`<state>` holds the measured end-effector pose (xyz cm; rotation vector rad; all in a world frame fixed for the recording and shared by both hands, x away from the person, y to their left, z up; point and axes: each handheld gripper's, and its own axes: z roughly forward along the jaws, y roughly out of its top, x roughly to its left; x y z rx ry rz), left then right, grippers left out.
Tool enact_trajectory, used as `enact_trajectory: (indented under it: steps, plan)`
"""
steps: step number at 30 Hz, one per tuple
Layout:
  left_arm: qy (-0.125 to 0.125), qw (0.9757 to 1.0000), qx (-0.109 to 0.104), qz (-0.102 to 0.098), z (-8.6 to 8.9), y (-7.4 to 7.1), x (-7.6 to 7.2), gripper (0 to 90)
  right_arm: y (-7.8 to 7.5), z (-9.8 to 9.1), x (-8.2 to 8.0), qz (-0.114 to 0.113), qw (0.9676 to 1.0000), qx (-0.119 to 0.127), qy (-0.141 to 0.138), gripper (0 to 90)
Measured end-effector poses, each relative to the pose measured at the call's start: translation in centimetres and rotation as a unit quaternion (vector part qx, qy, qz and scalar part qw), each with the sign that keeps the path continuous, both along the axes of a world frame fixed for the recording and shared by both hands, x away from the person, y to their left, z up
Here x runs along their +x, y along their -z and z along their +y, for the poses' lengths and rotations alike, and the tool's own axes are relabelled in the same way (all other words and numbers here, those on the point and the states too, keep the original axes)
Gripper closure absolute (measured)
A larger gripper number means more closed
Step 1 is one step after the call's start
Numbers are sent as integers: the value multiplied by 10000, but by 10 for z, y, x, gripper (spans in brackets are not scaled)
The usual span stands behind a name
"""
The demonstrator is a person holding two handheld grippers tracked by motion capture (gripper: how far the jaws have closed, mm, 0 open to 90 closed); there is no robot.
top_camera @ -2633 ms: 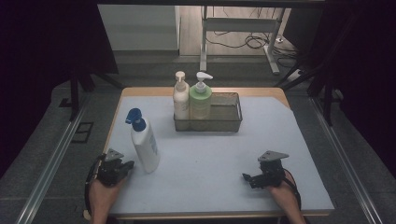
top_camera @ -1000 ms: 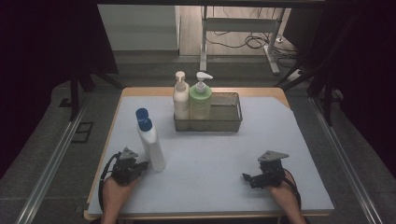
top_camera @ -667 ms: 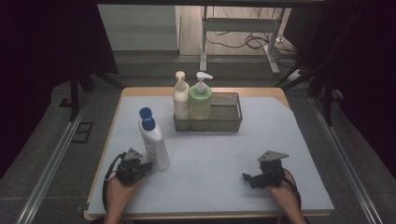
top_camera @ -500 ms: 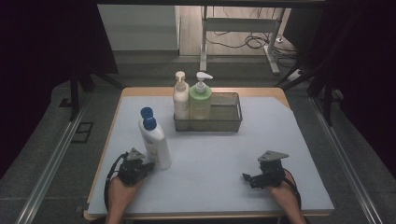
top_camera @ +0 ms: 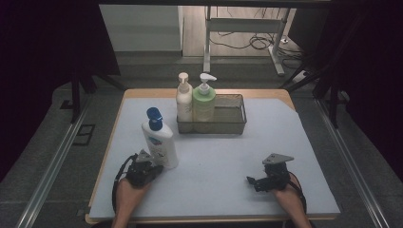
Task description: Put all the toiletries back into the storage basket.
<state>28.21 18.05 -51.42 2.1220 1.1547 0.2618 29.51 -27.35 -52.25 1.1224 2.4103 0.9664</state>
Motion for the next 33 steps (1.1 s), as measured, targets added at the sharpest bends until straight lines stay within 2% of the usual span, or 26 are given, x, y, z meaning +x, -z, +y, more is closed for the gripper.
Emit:
enact_trajectory:
  steps: [6,10,11,12,15,17,20,22,26,30,33]
  plan:
    - [0,10000,16,-53,1,-1,-3,893,-1,0,0,29,10000,-20,3,0]
    - [-48,9998,52,-179,5,-4,-10,817,-1,1,0,53,10000,-24,23,0]
    - [-48,9998,52,-179,5,-4,-10,775,-1,1,0,53,10000,-24,23,0]
    - [-109,9996,61,-263,8,-5,-14,718,-1,1,1,73,10000,-30,37,0]
    - [-228,9991,37,-345,13,-6,-19,619,-1,1,1,66,10000,-20,41,0]
    - [-276,9988,53,-389,15,-7,-20,509,-1,1,1,62,10000,-17,44,0]
    - [-387,9979,175,-480,20,-6,-25,371,-1,1,1,67,10000,-17,42,0]
    - [-491,9972,291,-474,22,-4,-27,273,-1,1,1,66,10000,-18,48,0]
    - [-645,9961,387,-468,27,-2,-34,133,-2,3,2,115,9999,-41,111,0]
    - [-736,9952,475,-433,31,2,-40,127,-3,5,2,140,9997,-82,162,0]
    - [-762,9956,377,-403,34,6,-38,127,-6,5,1,179,9998,-50,113,0]
